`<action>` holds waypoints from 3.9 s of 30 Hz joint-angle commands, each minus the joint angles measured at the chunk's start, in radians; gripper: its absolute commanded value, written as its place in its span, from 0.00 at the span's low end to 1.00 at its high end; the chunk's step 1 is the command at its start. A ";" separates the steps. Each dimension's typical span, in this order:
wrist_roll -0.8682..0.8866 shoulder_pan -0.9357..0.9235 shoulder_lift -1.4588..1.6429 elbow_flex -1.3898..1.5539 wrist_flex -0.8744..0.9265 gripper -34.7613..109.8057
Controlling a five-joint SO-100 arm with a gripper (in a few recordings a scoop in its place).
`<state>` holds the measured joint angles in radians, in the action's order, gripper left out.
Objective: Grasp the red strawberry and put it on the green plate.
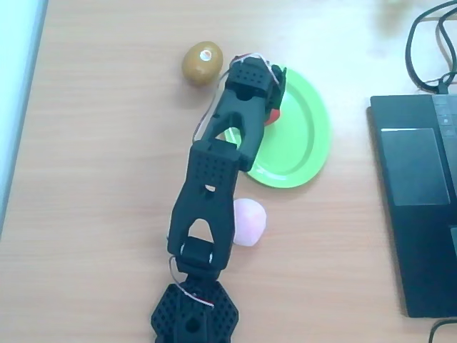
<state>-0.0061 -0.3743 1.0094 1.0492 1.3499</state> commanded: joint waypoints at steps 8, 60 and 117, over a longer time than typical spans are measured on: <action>0.011 -0.006 0.146 0.034 0.005 0.55; 0.032 0.367 2.229 2.046 -0.561 0.21; 0.141 0.341 2.286 2.029 -0.083 0.21</action>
<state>0.1135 -0.0169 3.2720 3.0787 1.2533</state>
